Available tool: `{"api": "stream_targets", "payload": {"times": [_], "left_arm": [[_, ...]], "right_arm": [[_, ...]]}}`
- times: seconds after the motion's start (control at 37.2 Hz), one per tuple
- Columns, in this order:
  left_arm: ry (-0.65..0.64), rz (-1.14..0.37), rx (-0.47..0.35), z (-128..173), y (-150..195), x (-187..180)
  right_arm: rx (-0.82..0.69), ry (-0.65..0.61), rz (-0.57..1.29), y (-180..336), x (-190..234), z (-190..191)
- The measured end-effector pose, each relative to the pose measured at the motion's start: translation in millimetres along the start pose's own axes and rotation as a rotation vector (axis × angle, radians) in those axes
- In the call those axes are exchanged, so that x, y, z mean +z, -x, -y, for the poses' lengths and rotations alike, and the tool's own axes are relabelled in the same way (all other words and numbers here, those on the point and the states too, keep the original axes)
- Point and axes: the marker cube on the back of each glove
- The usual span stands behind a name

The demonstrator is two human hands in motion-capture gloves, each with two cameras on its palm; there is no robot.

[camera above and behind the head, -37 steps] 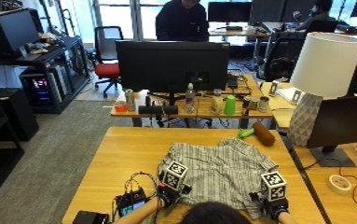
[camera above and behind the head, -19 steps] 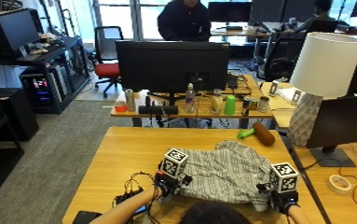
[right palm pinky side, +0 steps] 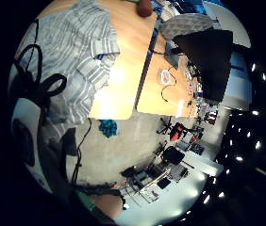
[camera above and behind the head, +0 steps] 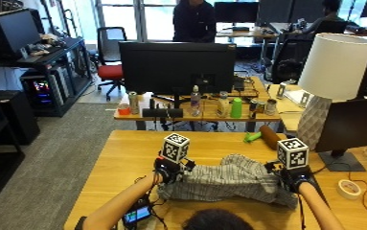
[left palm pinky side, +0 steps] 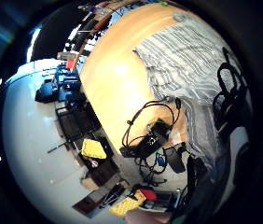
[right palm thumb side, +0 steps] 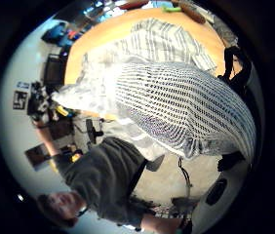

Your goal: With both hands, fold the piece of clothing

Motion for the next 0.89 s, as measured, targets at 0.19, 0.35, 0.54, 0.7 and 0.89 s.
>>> {"api": "stream_targets", "payload": {"times": [0.19,0.35,0.54,0.7,0.89], "left_arm": [[-0.017,-0.047,-0.051,21.1,19.8,-18.3],[-0.031,-0.016,-0.112,60.3,35.9,-25.4],[-0.064,0.080,-0.227,102.7,47.6,-31.2],[0.038,0.073,-0.301,107.8,39.6,-28.6],[0.146,0.056,-0.392,148.9,53.7,8.7]], "right_arm": [[0.018,0.034,0.018,-3.9,-14.4,31.8],[0.071,0.066,0.022,-9.9,-18.8,68.3],[0.154,0.059,0.003,-19.8,-14.0,135.0],[0.246,0.057,-0.057,-10.2,-9.8,177.0],[0.350,0.042,-0.037,17.2,0.8,186.8]]}}
